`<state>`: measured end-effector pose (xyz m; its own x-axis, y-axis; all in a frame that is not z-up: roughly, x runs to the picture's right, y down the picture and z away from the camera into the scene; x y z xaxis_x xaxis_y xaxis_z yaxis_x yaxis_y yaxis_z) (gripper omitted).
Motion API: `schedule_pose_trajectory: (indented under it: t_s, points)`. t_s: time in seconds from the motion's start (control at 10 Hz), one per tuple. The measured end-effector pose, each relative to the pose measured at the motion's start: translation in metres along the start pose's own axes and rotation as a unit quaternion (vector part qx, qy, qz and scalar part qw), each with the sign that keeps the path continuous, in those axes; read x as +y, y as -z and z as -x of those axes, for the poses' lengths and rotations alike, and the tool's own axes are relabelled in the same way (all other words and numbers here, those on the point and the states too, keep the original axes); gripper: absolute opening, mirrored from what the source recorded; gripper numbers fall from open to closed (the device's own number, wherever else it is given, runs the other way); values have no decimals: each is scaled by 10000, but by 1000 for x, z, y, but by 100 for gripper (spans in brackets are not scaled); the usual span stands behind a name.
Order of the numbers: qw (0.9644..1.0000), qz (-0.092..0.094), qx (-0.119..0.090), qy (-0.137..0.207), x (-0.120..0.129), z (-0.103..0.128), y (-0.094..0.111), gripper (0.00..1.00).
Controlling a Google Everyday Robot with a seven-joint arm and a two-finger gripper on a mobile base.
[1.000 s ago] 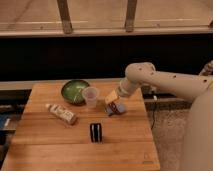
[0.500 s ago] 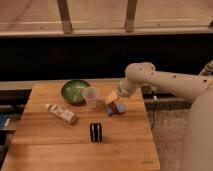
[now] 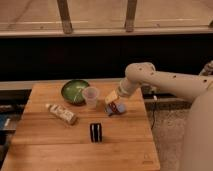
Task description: Knock the eraser over
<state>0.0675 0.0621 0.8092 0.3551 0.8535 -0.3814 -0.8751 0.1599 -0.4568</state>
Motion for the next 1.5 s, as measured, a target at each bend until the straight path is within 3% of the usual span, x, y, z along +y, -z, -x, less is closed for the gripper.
schedule_pose_trajectory:
  t_s: [0.7, 1.0, 1.5]
  points:
    - [10000, -13, 10, 18, 0, -1, 0, 80]
    - [9987, -350, 248, 267, 4, -26, 5, 80]
    - [9974, -589, 407, 121, -17, -69, 16, 80]
